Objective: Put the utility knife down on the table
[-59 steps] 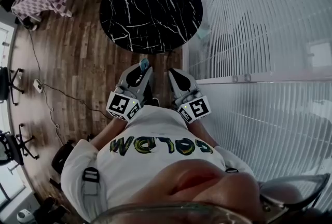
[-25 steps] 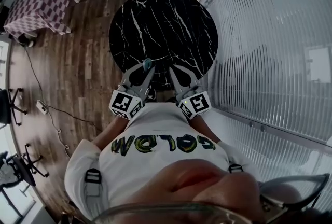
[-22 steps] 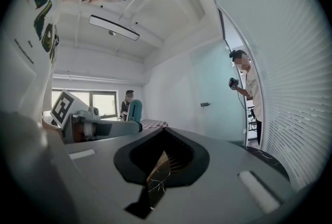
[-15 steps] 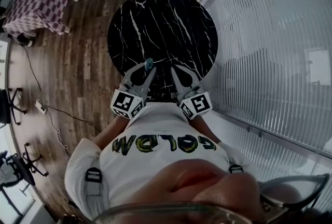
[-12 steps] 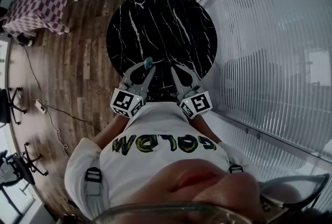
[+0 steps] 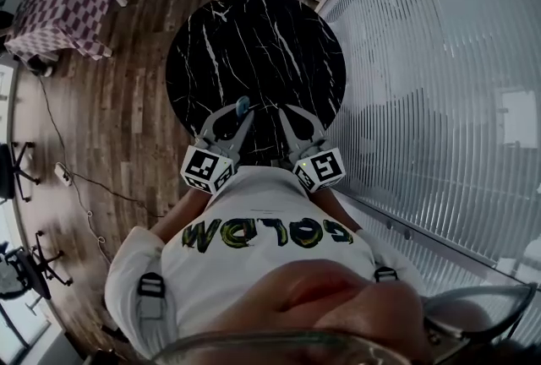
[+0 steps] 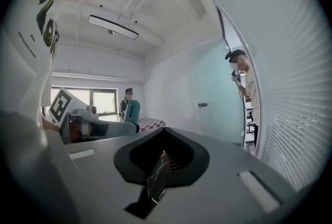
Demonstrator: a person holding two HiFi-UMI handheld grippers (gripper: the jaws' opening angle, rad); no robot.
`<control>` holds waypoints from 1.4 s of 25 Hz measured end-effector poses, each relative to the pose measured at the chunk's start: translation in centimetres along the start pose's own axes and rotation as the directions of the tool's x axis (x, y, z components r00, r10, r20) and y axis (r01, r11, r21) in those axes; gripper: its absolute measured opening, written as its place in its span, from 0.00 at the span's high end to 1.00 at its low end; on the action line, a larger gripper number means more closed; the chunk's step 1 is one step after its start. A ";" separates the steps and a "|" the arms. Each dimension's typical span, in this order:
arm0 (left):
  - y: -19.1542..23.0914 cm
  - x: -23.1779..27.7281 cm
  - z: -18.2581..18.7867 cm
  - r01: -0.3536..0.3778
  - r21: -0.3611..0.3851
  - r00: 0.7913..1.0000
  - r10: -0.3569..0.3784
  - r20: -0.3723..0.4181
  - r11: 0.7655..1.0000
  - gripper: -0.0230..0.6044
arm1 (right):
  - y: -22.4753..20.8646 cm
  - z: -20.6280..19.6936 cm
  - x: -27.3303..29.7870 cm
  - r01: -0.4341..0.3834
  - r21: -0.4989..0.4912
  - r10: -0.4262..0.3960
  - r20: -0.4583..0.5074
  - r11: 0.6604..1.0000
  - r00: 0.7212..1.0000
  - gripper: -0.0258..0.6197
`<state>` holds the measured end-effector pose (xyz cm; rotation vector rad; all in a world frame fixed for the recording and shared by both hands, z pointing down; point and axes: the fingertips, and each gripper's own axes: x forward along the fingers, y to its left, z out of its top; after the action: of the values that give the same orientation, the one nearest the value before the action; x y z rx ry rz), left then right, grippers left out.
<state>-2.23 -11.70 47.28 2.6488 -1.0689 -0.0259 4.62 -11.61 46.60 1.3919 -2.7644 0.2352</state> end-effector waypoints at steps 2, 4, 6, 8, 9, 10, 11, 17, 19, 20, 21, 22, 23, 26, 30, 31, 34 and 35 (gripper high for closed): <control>-0.2 0.6 -0.2 -0.004 0.003 1.000 0.004 -0.007 1.000 0.84 | -0.5 0.0 -0.1 -0.006 0.002 0.006 0.005 1.000 1.000 0.96; -0.3 1.1 -0.3 -0.007 0.006 1.000 0.007 -0.015 1.000 0.84 | -1.0 0.1 -0.3 -0.006 0.004 0.006 0.004 1.000 1.000 0.96; -0.6 1.5 -0.4 -0.007 0.011 1.000 0.008 -0.022 1.000 0.84 | -1.4 0.0 -0.5 -0.007 0.012 0.007 0.005 1.000 1.000 0.96; -0.9 1.8 -0.6 -0.008 0.015 0.999 0.008 -0.031 1.000 0.84 | -1.7 0.0 -0.5 -0.009 0.017 0.009 0.007 1.000 1.000 0.96; -0.9 1.9 -0.7 -0.009 0.015 0.999 0.009 -0.037 1.000 0.84 | -1.8 -0.1 -0.6 -0.009 0.019 0.009 0.007 1.000 1.000 0.96; -1.0 2.0 -0.8 -0.011 0.015 0.999 0.011 -0.042 1.000 0.84 | -2.0 -0.1 -0.6 -0.008 0.023 0.008 0.006 1.000 1.000 0.96; -1.0 2.1 -0.9 -0.013 0.016 0.999 0.014 -0.047 1.000 0.84 | -2.1 -0.2 -0.7 -0.006 0.026 0.006 0.004 1.000 1.000 0.96; -0.7 2.5 -1.8 -0.027 0.032 0.996 0.030 -0.081 0.999 0.84 | -3.3 -1.7 -0.9 0.025 0.016 -0.025 -0.024 1.000 0.999 0.96; -0.4 2.6 -2.4 -0.030 0.034 0.995 0.033 -0.099 0.999 0.84 | -3.4 -2.3 -0.8 0.029 0.015 -0.029 -0.032 0.999 0.999 0.96; -0.3 2.7 -2.8 -0.031 0.036 0.993 0.035 -0.111 0.999 0.84 | -3.4 -2.6 -0.8 0.030 0.016 -0.029 -0.036 0.999 0.999 0.96; -0.1 2.8 -3.3 -0.032 0.037 0.992 0.036 -0.124 0.999 0.84 | -3.5 -2.9 -0.6 0.030 0.017 -0.029 -0.040 0.999 0.999 0.96; 0.0 2.9 -3.7 -0.033 0.037 0.990 0.038 -0.137 0.999 0.84 | -3.5 -3.2 -0.5 0.031 0.019 -0.030 -0.045 0.999 0.999 0.96; 0.2 3.0 -4.2 -0.032 0.036 0.988 0.037 -0.148 0.999 0.84 | -3.6 -3.5 -0.4 0.031 0.020 -0.030 -0.049 0.999 0.998 0.96; 0.7 3.5 -6.0 -0.021 0.031 0.983 0.027 -0.181 0.999 0.84 | -3.9 -4.8 0.1 0.031 0.014 -0.030 -0.063 0.999 0.998 0.96; 1.9 4.2 -9.2 -0.014 0.043 0.968 0.024 -0.251 0.999 0.84 | -4.7 -7.3 0.9 0.036 -0.005 -0.036 -0.103 0.999 0.994 0.96; 2.2 4.3 -9.9 -0.015 0.045 0.964 0.026 -0.266 0.999 0.84 | -4.9 -7.8 1.1 0.034 -0.011 -0.035 -0.112 0.999 0.993 0.96; 3.0 4.5 -11.6 -0.017 0.054 0.955 0.032 -0.296 0.998 0.84 | -5.2 -9.6 1.5 0.029 -0.024 -0.032 -0.146 0.999 0.989 0.96; 3.2 4.6 -12.1 -0.017 0.059 0.953 0.034 -0.301 0.998 0.84 | -5.3 -10.3 1.6 0.026 -0.026 -0.030 -0.159 0.999 0.987 0.96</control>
<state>0.39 -13.92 60.12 2.5760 -1.0114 0.4067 7.50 -14.42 57.57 1.3423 -2.6085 0.2979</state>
